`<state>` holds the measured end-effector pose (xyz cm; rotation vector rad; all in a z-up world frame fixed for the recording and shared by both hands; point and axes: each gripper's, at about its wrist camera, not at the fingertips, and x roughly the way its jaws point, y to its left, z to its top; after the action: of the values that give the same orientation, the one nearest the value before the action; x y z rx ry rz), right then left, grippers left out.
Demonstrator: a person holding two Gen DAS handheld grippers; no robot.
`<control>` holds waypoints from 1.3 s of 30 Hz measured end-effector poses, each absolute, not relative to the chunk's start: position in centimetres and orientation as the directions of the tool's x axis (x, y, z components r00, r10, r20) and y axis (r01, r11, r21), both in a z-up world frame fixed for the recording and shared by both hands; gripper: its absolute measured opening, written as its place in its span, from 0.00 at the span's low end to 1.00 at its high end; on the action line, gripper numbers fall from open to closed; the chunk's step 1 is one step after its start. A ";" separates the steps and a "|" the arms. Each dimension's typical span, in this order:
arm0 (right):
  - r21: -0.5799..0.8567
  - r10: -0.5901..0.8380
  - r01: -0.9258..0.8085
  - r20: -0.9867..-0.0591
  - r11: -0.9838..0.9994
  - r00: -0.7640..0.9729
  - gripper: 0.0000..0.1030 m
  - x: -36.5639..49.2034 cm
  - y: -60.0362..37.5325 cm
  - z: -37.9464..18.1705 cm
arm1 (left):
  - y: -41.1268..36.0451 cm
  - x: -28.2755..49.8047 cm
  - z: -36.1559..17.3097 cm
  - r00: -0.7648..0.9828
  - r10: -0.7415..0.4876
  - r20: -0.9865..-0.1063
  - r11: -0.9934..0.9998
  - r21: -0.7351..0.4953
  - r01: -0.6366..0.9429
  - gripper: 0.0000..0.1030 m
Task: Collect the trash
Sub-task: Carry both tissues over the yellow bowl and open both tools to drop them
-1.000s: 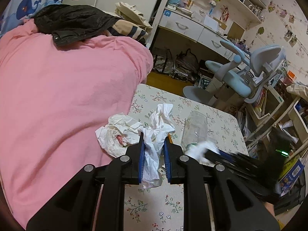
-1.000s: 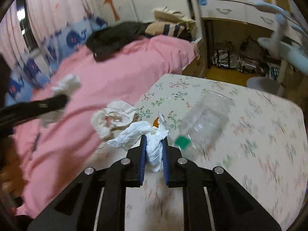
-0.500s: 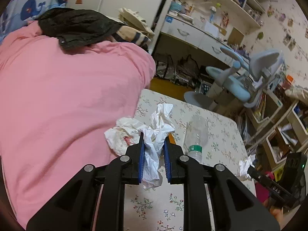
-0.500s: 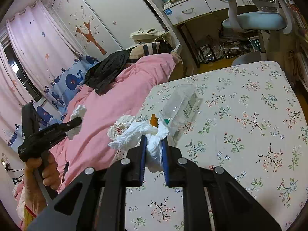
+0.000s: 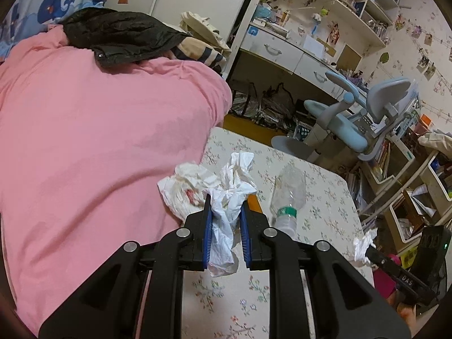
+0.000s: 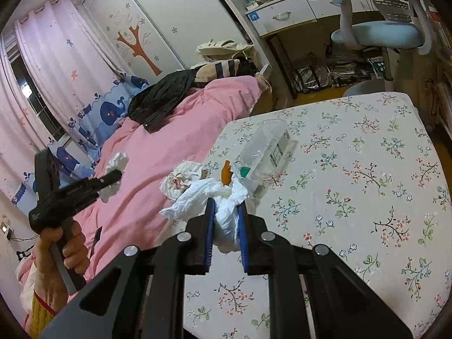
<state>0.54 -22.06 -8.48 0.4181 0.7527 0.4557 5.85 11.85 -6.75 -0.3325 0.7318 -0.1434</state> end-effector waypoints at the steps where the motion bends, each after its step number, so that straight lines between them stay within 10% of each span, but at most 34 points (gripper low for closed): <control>1: 0.513 0.535 -0.247 -0.548 0.822 0.643 0.16 0.3 -22.0 -8.3 | 11.5 5.3 -6.9 0.734 -0.246 -0.632 0.939 -0.342 0.020 0.15; 39: 0.558 0.544 -0.154 -0.648 0.815 0.533 0.18 -16.0 -20.0 -14.4 | 2.4 -13.2 -13.8 0.566 -0.325 -0.758 0.946 -0.259 0.198 0.15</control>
<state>-15.96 -19.99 -14.38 0.4707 0.9223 0.4347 -13.23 2.39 -13.79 -0.1506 0.9200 -0.3088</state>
